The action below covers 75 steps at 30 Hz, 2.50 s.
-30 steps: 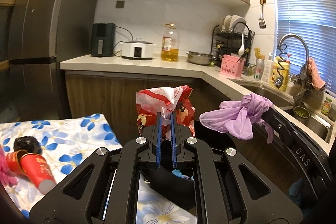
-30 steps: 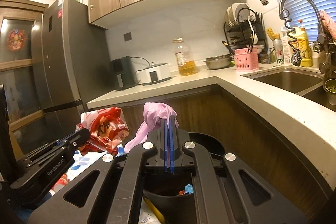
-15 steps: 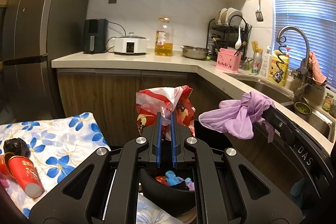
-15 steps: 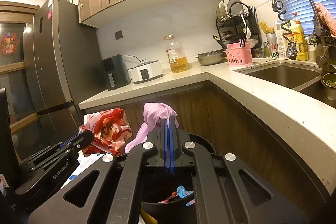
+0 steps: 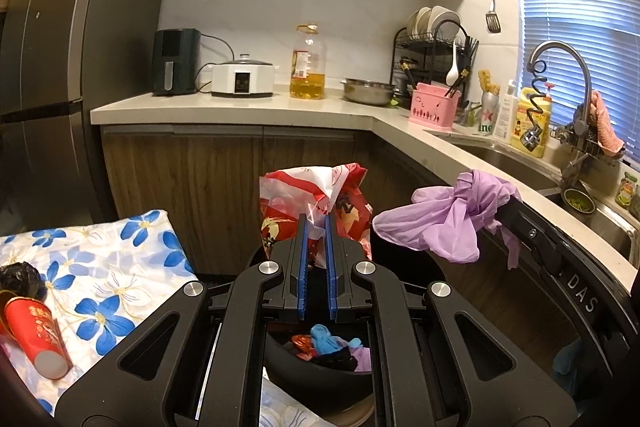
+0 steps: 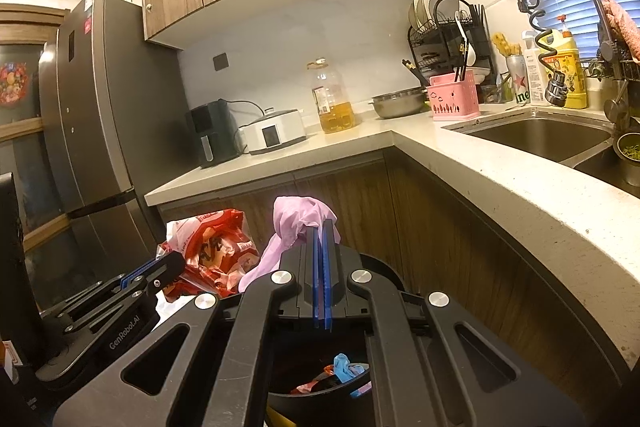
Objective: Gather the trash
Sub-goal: 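Open both tools to drop the wrapper and lilac bag into the bin, then move both tools back over the table toward the red cups and pink bag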
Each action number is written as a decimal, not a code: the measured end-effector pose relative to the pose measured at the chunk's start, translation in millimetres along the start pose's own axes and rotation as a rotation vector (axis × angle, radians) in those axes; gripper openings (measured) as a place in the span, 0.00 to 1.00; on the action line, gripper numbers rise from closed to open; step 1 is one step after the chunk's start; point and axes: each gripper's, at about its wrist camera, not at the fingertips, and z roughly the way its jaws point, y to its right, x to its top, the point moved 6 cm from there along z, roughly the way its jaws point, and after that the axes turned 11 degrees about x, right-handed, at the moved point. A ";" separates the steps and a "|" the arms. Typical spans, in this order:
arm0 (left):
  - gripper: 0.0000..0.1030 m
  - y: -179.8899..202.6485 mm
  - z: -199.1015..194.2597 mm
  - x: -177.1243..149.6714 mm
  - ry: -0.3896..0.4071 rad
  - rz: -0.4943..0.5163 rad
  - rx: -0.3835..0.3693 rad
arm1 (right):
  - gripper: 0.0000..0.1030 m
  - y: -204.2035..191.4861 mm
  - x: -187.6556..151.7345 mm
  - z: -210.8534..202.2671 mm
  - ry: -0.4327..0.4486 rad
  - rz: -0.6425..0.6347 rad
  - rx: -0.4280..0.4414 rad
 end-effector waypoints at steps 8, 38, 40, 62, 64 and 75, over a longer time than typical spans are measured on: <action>0.07 2.9 10.2 -4.0 -0.016 -0.001 0.003 | 0.03 4.9 -2.8 8.7 -0.015 0.003 -0.003; 0.78 -38.1 7.0 -26.0 -0.051 -0.076 0.089 | 0.60 9.9 -16.7 13.2 -0.046 0.033 0.007; 0.80 -44.5 -0.4 -29.7 -0.051 -0.075 0.108 | 0.63 3.9 -18.5 7.5 -0.044 0.027 0.017; 0.82 -170.2 -109.0 -81.9 -0.024 -0.180 0.407 | 0.73 -83.8 -48.4 -22.5 -0.074 0.004 0.168; 0.82 -184.6 -118.1 -88.5 -0.026 -0.186 0.437 | 0.73 -96.6 -55.6 -19.9 -0.090 -0.003 0.192; 0.82 -281.3 -174.7 -116.8 -0.029 -0.275 0.599 | 0.77 -201.0 -120.1 15.1 -0.234 -0.066 0.395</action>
